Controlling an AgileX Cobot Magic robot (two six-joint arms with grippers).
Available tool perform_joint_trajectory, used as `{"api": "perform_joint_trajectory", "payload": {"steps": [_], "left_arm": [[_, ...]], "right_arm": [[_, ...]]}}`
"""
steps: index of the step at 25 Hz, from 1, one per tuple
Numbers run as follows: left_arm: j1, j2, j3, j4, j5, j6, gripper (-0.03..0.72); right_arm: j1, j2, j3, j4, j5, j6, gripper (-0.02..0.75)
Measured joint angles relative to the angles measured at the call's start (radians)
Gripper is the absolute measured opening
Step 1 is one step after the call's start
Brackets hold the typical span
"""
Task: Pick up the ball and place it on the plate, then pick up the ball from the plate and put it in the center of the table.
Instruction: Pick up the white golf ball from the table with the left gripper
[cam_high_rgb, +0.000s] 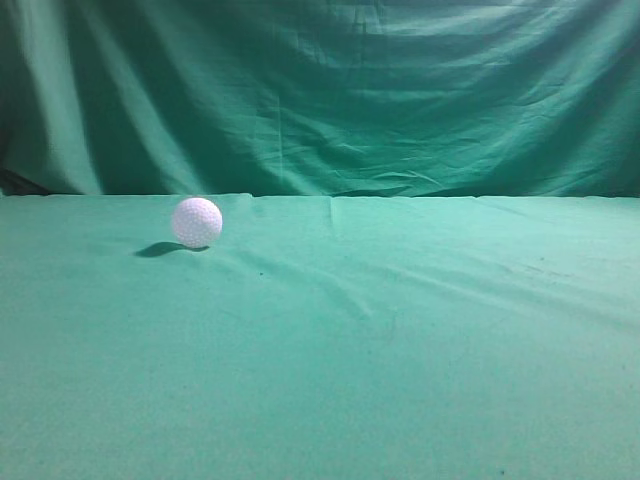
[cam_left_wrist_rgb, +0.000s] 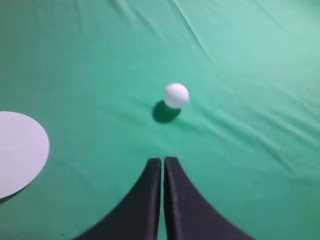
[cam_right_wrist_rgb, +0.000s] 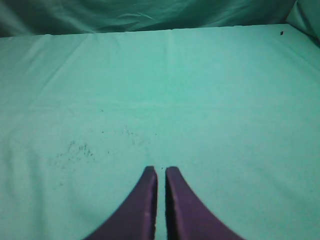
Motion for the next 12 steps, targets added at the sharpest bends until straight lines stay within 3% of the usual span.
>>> {"api": "perform_joint_trajectory", "payload": {"steps": [4, 7, 9, 12], "left_arm": [[-0.036, 0.192, -0.124, 0.013, 0.102, 0.05, 0.0], [-0.138, 0.315, -0.206, 0.052, 0.099, 0.053, 0.0], [-0.207, 0.389, -0.256, 0.112, 0.075, 0.012, 0.0], [-0.277, 0.513, -0.345, 0.277, 0.063, -0.145, 0.0]], "right_arm": [[0.0, 0.0, 0.0, 0.0, 0.0, 0.0, 0.066], [0.0, 0.0, 0.0, 0.0, 0.0, 0.0, 0.066], [0.0, 0.0, 0.0, 0.0, 0.0, 0.0, 0.066], [0.0, 0.0, 0.0, 0.0, 0.0, 0.0, 0.066]]}}
